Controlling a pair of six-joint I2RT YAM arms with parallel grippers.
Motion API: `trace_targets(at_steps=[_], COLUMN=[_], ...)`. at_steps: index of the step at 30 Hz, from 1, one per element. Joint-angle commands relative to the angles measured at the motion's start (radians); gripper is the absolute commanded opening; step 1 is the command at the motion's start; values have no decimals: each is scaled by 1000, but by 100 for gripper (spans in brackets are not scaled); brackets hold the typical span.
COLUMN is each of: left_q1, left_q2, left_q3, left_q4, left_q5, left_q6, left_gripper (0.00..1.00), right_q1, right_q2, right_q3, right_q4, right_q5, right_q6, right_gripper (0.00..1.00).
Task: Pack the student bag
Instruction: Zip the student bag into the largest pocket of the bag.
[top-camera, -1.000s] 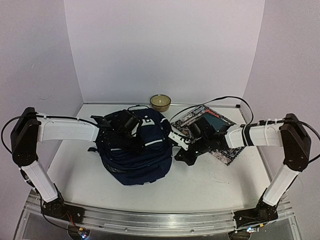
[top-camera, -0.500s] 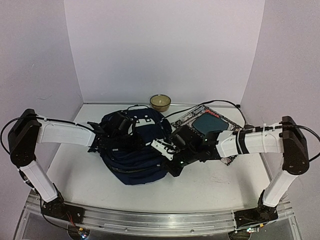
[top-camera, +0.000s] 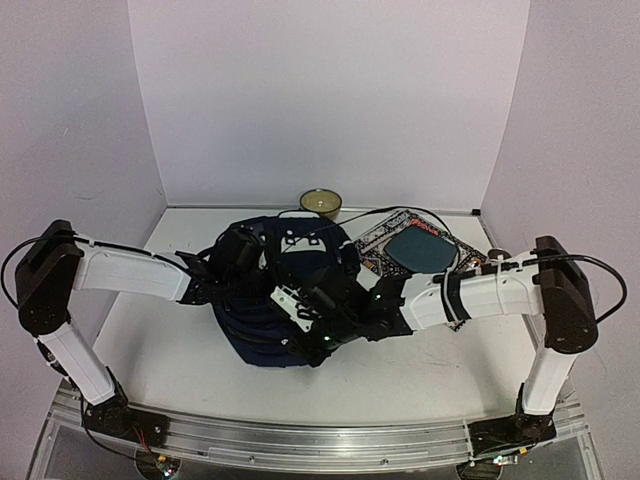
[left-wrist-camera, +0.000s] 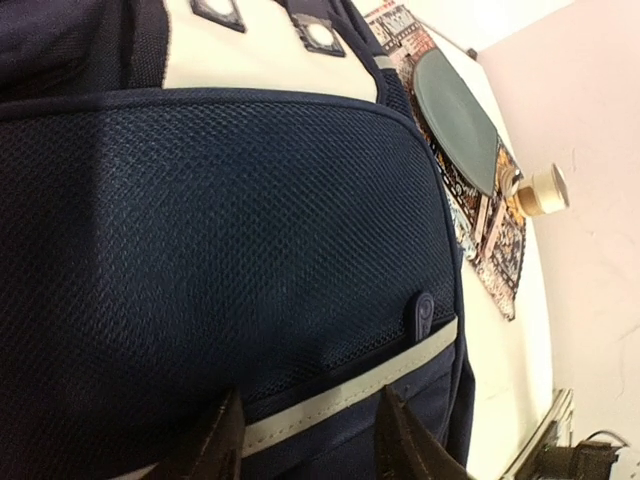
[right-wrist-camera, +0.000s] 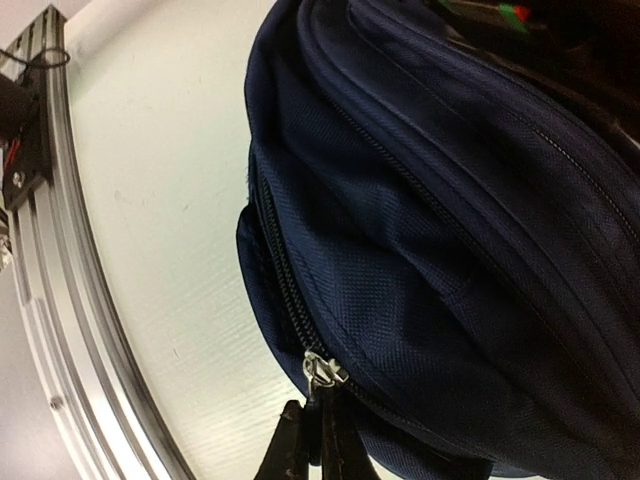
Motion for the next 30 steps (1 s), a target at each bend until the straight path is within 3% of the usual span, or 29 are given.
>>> trace_targets(at_steps=[1, 8, 12, 20, 30], left_q1=[-4, -8, -71, -258, -415], left_q2=[-97, -293, -365, -429, -410], left_q3=[-23, -35, -73, -174, -206], left_q4=[-192, -383, -445, -501, -505], left_q5=[-144, -266, -312, -397, -449], left_q6=[22, 26, -28, -202, -297], left_gripper=[59, 70, 71, 69, 66], right_q1=[19, 12, -7, -26, -33], right_q2=[-84, -240, -280, -258, -130], right_q3=[-2, -95, -144, -199, -115], right_q4=[44, 36, 10, -4, -1], right_q5=[41, 117, 164, 273, 293], right_q6=[67, -33, -171, -507, -681], right_gripper=[22, 61, 72, 78, 79])
